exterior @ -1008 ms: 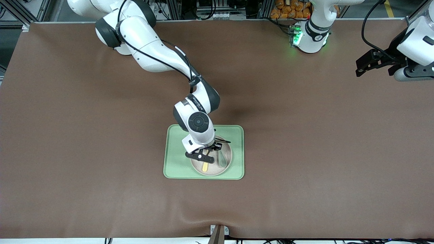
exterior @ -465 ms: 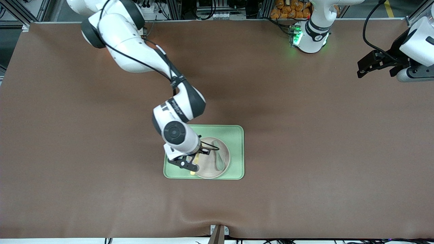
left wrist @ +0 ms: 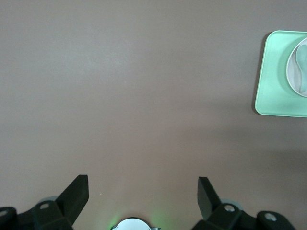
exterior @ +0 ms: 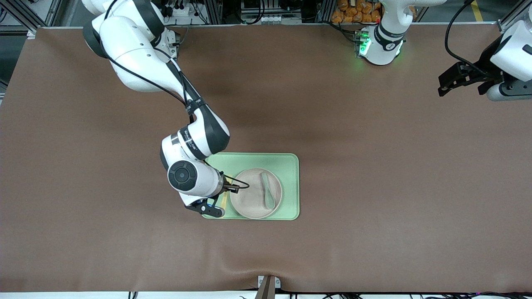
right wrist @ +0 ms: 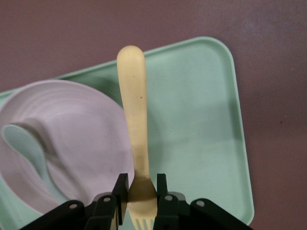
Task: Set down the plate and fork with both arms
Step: 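Lift the fork out of the plate and lower it onto the tray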
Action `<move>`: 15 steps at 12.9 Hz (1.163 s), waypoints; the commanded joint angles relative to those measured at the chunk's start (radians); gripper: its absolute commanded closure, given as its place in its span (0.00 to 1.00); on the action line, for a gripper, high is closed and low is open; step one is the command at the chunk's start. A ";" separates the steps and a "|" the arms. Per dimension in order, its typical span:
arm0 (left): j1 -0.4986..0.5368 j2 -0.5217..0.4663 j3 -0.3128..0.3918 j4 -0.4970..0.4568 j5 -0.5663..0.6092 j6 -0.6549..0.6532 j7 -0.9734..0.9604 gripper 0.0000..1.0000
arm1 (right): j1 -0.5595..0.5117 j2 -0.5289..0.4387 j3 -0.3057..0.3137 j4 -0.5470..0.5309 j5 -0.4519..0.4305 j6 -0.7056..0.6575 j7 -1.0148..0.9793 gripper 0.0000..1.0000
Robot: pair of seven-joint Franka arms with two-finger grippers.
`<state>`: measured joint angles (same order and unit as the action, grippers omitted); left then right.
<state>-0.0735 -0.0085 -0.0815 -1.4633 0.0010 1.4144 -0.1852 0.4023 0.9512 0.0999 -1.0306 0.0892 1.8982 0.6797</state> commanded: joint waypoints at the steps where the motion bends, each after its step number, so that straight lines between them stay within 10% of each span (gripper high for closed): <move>1: 0.001 -0.008 -0.009 0.008 0.014 0.005 0.013 0.00 | -0.051 -0.083 0.020 -0.169 -0.019 0.076 -0.084 1.00; 10: 0.003 -0.007 -0.004 0.008 0.013 0.005 0.013 0.00 | -0.056 -0.104 0.020 -0.329 -0.065 0.205 -0.094 0.96; 12: 0.003 -0.007 -0.003 0.008 0.013 0.005 0.013 0.00 | -0.057 -0.106 0.023 -0.322 -0.063 0.188 -0.094 0.12; 15: 0.003 -0.007 -0.003 0.008 0.014 0.005 0.013 0.00 | -0.059 -0.129 0.029 -0.293 -0.057 0.170 -0.081 0.00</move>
<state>-0.0734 -0.0088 -0.0818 -1.4616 0.0011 1.4156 -0.1852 0.3605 0.8754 0.1071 -1.3028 0.0391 2.0877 0.5944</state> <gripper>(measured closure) 0.000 0.344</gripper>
